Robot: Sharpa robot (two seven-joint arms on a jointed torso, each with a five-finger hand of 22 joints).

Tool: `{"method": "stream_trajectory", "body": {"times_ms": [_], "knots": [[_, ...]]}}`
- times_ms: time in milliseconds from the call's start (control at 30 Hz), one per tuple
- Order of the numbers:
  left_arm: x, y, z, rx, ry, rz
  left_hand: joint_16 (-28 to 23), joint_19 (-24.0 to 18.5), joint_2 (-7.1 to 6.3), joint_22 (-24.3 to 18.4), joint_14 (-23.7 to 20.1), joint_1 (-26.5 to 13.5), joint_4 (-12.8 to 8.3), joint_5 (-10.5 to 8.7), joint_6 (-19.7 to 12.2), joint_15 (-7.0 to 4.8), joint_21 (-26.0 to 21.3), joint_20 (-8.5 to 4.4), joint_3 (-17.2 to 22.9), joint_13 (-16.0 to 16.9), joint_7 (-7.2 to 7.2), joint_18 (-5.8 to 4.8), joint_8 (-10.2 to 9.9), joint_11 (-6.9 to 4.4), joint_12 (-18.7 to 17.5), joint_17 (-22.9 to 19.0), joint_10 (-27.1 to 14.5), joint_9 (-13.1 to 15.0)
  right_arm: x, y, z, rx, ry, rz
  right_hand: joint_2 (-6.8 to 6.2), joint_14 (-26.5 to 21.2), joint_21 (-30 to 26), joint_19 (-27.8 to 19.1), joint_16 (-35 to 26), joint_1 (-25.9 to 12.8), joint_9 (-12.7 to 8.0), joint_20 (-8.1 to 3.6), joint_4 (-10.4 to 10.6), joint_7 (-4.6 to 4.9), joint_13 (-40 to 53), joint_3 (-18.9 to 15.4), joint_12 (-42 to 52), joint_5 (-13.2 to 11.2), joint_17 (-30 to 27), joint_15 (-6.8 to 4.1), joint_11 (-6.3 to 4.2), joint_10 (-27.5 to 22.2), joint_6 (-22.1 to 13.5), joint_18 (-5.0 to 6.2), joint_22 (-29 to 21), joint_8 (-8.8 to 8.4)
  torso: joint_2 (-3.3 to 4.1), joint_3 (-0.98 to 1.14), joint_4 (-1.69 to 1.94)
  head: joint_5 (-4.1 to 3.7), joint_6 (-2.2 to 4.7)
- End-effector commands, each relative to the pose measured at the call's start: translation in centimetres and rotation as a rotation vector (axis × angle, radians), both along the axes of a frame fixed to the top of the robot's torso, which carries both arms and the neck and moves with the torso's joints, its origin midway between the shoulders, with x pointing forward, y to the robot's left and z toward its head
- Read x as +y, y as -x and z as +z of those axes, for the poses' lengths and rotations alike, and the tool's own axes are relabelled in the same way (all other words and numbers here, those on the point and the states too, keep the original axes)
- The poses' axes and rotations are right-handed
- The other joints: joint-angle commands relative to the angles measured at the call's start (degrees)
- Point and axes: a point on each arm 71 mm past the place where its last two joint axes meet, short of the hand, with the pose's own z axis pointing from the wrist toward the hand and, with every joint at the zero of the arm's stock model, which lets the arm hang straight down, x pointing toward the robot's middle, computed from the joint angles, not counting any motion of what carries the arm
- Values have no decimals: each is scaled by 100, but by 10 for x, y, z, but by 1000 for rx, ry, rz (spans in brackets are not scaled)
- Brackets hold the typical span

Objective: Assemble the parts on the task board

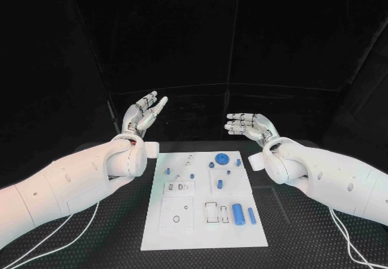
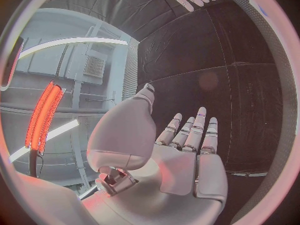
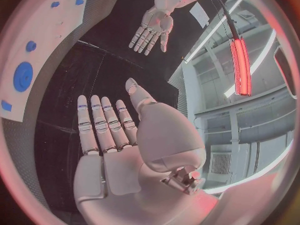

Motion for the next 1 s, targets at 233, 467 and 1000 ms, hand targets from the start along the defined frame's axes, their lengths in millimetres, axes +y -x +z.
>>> {"method": "stream_trajectory", "body": {"times_ms": [233,467,1000], "knots": [[-1,10,10,-56,-20,-117,677,3045,33,519,2281,366,-225,27,1894,-151,1197,-65,-67,249,638,150,494,105,667,256,2753,226,4,-5,17,-189,326,101,-71,1855,718,1211,276,260,12,-300,-473,178,21,329,2,26,97,-415,-292,1601,1522,243,233,9,252,44,12,2,23],[-2,27,17,-47,-16,-185,892,3995,110,598,3203,541,-386,21,2841,-409,1533,-303,-184,224,502,177,673,-108,783,411,3680,264,12,-10,30,-255,573,165,-291,3309,1766,2123,843,282,19,-821,-453,-11,39,382,-6,39,442,-890,-589,2349,1980,240,775,34,501,37,36,-29,69],[-24,62,20,11,27,-341,904,4614,202,672,3624,566,-475,22,3051,-548,1784,-474,-368,150,427,157,536,-193,569,606,3992,152,40,-7,41,-345,1092,207,-575,4229,4378,3116,5248,-271,3,-1144,-406,-200,49,562,-264,507,4073,-1153,-777,2488,1891,96,2806,-193,917,9,129,-96,170]]}}
